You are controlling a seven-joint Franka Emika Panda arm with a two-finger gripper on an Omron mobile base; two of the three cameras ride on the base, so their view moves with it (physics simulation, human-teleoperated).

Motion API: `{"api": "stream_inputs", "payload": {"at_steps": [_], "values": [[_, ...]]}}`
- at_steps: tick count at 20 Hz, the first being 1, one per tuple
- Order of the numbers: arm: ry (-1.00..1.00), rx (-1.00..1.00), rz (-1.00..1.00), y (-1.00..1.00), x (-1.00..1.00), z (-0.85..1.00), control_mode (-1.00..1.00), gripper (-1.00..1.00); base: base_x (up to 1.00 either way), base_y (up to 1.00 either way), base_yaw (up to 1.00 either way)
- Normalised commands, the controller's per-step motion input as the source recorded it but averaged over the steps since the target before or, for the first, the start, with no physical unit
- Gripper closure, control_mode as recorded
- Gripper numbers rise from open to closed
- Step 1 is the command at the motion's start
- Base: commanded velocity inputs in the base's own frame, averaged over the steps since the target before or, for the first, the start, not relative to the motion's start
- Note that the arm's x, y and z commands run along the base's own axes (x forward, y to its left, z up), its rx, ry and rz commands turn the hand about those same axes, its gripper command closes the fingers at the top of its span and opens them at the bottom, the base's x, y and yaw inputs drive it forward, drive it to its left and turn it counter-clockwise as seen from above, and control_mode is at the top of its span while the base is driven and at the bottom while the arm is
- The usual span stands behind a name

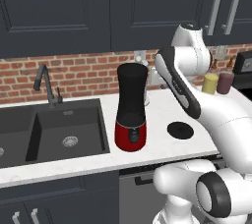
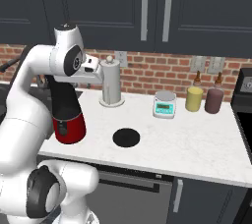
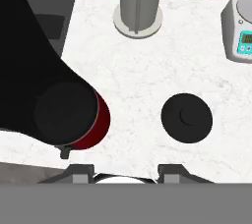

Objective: Close the lid blender by securely placing the lid on top.

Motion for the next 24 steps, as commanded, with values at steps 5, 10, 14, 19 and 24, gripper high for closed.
{"api": "stream_inputs", "payload": {"at_steps": [5, 10, 14, 19, 24], "values": [[0.00, 0.11, -0.07, -0.45, -0.21, -0.24, -1.00, -1.00, 0.00, 0.00, 0.00], [0.02, 0.16, -0.18, -0.98, -0.27, -0.76, -1.00, -1.00, 0.00, 0.00, 0.00], [0.16, 0.01, -0.17, -0.89, -0.02, -0.98, -1.00, -1.00, 0.00, 0.00, 0.00], [0.21, 0.00, -0.09, -0.49, 0.42, -0.85, -1.00, -1.00, 0.00, 0.00, 0.00], [0.03, 0.00, -0.01, -0.14, 0.35, -0.73, -1.00, -1.00, 0.00, 0.00, 0.00]]}}
